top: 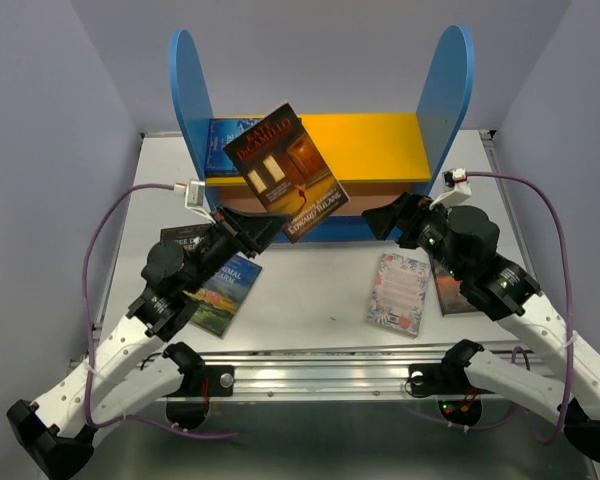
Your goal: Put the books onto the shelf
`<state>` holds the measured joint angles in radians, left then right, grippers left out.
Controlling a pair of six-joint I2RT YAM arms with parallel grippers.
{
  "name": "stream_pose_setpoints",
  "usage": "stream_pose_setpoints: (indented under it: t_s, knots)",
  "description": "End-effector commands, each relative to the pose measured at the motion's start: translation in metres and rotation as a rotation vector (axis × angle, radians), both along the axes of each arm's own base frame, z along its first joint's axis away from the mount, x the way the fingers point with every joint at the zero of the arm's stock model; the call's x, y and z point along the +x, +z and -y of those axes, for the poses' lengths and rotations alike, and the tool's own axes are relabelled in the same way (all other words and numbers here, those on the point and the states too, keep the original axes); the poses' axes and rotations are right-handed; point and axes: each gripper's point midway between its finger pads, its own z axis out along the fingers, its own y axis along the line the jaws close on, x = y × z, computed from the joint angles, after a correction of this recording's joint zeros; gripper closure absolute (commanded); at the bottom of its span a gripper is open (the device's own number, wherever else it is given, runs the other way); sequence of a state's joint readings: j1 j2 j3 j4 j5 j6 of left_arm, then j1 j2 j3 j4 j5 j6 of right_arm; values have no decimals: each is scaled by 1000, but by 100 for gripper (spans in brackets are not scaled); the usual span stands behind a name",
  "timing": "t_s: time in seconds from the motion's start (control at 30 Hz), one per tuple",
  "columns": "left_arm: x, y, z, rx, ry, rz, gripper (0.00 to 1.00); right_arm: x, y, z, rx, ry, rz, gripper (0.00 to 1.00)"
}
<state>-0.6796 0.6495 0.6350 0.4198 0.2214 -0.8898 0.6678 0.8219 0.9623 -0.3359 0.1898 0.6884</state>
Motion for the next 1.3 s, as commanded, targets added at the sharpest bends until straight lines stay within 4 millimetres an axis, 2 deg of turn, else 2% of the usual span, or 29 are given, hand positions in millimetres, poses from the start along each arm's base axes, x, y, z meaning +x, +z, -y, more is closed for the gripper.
stream_pose_setpoints:
  t_s: [0.0,0.03,0.07,0.1,0.13,0.2,0.23,0.3,0.33,0.4,0.5,0.53,0.73,0.8,0.83,0.87,0.9,0.93,1.1,1.13,1.27]
  knots:
    - [30,73,-12,-71,170,104,100,6,10,10,-66,-49,17,0]
    - [38,86,-14,-94,206,95,100,6,13,9,-67,-44,17,0]
    - [53,79,-4,-73,213,60,100,7,12,7,-73,-39,11,0]
    - [65,78,-5,-74,252,23,100,9,9,5,-83,-34,4,0]
    - [80,83,-3,-81,298,4,100,9,11,7,-83,-41,7,0]
    - [94,91,-4,-104,348,-44,100,10,13,9,-84,-51,13,0]
    - [109,84,-5,-106,409,-83,100,11,16,10,-81,-61,18,0]
    - [120,86,-10,-145,464,-148,100,11,17,12,-85,-68,15,0]
    - [131,79,-11,-150,521,-190,100,11,18,12,-84,-71,15,0]
    - [138,81,-16,-200,584,-247,100,11,16,14,-94,-77,3,0]
    - [142,73,-11,-231,639,-309,100,12,16,16,-99,-92,-2,0]
    - [146,70,-19,-264,702,-352,100,13,16,17,-104,-98,-6,0]
    - [160,44,-21,-272,809,-462,100,17,18,15,-138,-98,-17,0]
    - [163,41,-23,-307,828,-490,100,18,19,15,-140,-97,-16,0]
    - [164,31,-24,-277,854,-511,97,19,19,14,-143,-96,-16,0]
    - [165,29,-25,-291,859,-525,97,19,18,14,-144,-96,-17,0]
    - [165,26,-25,-282,866,-530,94,20,18,14,-145,-97,-17,0]
    - [167,24,-26,-280,882,-534,82,19,19,14,-146,-96,-15,0]
    - [170,19,-21,-257,882,-557,50,20,20,14,-149,-95,-12,0]
    - [169,17,-19,-249,873,-560,37,20,20,14,-152,-97,-12,0]
    - [165,16,-16,-248,841,-572,20,22,20,7,-157,-70,-17,0]
